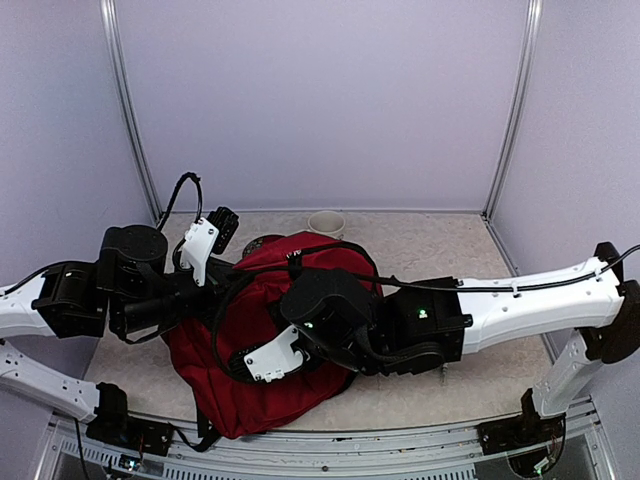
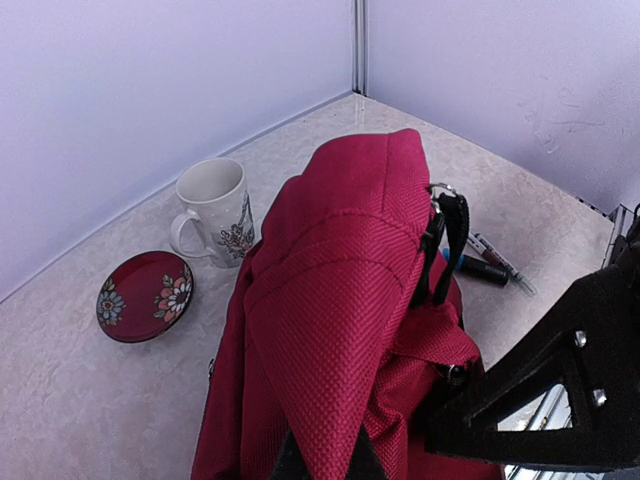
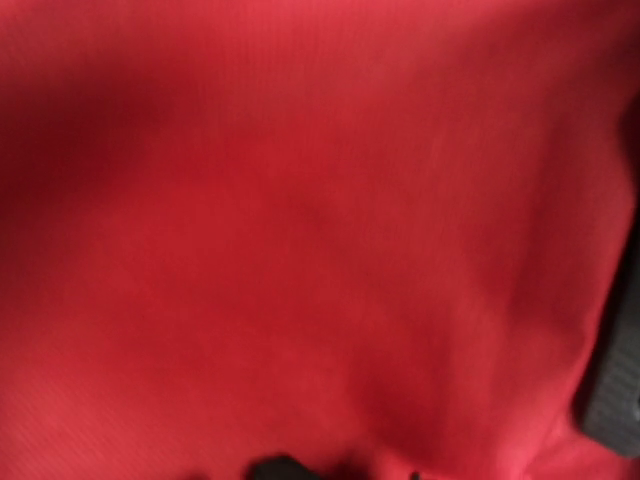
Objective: Pack the student bag
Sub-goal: Unzip the lower front pocket of the student bag.
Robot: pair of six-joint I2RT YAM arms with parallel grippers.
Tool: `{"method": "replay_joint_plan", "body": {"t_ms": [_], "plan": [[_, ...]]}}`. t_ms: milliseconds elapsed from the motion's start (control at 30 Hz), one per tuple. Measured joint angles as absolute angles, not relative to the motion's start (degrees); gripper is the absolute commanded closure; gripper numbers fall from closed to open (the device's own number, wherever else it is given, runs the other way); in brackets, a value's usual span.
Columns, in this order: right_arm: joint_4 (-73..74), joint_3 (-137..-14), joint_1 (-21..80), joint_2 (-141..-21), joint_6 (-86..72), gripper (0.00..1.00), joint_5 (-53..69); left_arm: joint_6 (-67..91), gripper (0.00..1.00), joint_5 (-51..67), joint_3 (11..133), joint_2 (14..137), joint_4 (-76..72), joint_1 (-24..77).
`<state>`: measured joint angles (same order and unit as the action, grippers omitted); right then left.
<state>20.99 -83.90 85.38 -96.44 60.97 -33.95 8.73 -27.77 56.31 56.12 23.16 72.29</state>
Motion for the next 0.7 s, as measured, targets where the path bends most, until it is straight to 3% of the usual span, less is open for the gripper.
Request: {"method": "replay_joint_plan", "body": {"t_ms": [133, 300, 367, 500, 700], "plan": [[20.73, -83.90, 84.82, -96.75, 65.10, 0.64, -36.62, 8.73, 1.00, -27.64, 56.31, 56.12, 23.16, 72.16], [17.89, -83.99, 84.77, -98.06, 70.06, 0.73, -39.46, 8.73, 1.00, -27.51, 56.31, 56.12, 23.16, 72.01], [16.40, -84.16, 84.73, -99.00, 72.05, 0.79, -40.60, 8.71, 1.00, -27.51, 56.31, 56.12, 23.16, 71.96], [13.26, -84.18, 84.68, -100.66, 75.72, 1.00, -42.74, 8.71, 1.00, -27.49, 56.29, 56.12, 23.16, 71.92], [10.39, -84.23, 84.68, -101.60, 78.35, 1.00, -44.95, 8.73, 1.00, -27.46, 56.27, 56.10, 23.18, 71.40]]}}
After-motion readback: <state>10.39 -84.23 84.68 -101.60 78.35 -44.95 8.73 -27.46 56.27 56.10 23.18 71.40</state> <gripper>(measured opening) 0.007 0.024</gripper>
